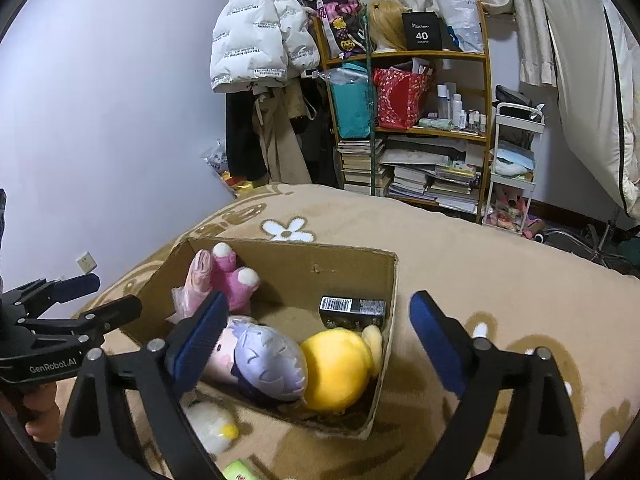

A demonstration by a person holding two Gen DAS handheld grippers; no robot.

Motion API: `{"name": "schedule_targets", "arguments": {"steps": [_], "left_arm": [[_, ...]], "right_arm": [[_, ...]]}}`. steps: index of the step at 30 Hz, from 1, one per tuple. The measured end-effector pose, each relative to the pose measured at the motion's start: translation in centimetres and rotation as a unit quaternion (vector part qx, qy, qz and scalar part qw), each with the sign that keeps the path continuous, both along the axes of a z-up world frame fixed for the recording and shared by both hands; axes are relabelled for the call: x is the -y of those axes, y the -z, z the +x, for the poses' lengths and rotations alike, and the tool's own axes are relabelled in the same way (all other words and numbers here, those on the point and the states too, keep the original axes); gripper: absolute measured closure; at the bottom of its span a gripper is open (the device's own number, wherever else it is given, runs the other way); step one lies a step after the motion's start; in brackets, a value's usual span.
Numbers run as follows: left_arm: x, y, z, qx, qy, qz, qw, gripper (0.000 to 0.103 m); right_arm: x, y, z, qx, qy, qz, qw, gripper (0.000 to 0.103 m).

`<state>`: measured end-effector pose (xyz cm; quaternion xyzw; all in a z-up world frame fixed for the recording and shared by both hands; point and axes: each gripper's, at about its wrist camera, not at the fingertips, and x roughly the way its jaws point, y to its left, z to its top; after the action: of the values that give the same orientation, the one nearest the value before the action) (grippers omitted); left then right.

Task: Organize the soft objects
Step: 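Open the left tool to drop the pink roll while the right tool drops the black pack into the box, then move both tools back toward the white fluffy keychain and green tissue pack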

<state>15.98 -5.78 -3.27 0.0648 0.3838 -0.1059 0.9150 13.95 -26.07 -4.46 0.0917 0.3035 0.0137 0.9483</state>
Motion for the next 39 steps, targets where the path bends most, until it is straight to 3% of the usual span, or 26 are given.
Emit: {"name": "schedule_targets", "arguments": {"steps": [4,10,16,25,39], "left_arm": [[-0.9,-0.8,-1.1,-0.007,-0.003,0.000,1.0000,0.006],[-2.1,-1.8,-2.9,-0.014,-0.005,-0.001,0.9999,0.004],[-2.1,-1.8,-4.2,-0.050,0.009,0.015,0.9986,0.003],[-0.7,-1.5,-6.1,-0.068,0.039,0.050,0.9957,0.003],[-0.5,2.8,-4.6,-0.156,0.031,0.054,0.9858,0.003]], "right_arm": [[-0.7,-0.4,-1.2,-0.002,-0.006,-0.006,1.000,0.000],[-1.6,-0.7,-3.4,-0.011,-0.019,-0.005,1.000,0.000],[-2.5,-0.9,-5.3,-0.025,-0.019,-0.002,1.000,0.000],[-3.1,-0.1,-7.5,-0.084,-0.017,0.013,0.996,0.000],[-3.3,4.5,-7.2,-0.175,-0.019,0.031,0.984,0.000]]}}
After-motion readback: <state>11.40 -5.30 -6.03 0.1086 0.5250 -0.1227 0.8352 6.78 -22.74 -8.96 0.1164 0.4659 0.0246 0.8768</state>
